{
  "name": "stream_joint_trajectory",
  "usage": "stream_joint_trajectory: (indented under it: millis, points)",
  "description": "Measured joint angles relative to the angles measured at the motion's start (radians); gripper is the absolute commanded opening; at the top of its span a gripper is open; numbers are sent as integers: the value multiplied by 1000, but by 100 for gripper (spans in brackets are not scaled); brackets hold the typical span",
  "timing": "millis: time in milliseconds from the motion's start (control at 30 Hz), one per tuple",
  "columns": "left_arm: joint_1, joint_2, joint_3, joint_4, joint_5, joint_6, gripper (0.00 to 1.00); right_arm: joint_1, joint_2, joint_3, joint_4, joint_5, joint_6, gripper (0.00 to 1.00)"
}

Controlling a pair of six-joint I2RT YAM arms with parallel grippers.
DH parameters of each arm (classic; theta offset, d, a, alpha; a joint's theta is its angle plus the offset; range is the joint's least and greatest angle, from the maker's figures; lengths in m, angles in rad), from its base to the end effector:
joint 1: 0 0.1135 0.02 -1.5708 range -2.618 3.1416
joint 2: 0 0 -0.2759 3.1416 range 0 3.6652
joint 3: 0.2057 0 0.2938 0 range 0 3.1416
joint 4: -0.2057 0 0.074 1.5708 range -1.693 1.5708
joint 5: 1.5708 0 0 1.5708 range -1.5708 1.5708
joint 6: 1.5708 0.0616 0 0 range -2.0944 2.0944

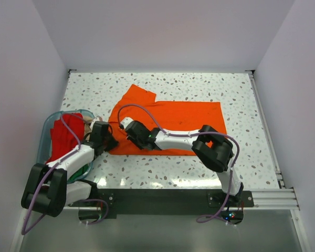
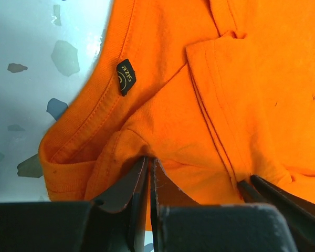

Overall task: Fold and stack the t-shirts
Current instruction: Fold the tshirt

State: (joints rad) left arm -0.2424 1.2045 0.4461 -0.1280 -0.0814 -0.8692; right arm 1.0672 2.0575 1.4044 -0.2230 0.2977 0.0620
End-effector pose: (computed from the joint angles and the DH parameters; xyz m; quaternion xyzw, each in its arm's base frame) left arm 0.2505 -0.0568 0.1120 -0.3032 0.8912 -0.1443 0.3050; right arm 0.2566 0.4283 0.1282 -0.4037 0.8392 0.0623 0.3590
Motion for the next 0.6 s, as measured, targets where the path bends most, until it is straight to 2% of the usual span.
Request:
stream_joint_trajectory:
  millis: [167, 433, 600]
  points:
    - [0, 2, -1, 1, 0, 2, 11, 0, 0, 0, -2, 2, -5, 9]
    - [5, 2, -1, 1, 2, 9, 11, -16, 0, 10, -3, -1, -3, 6]
    - [7, 3, -1, 1, 3, 18, 11, -70, 0, 22, -3, -30, 10, 6]
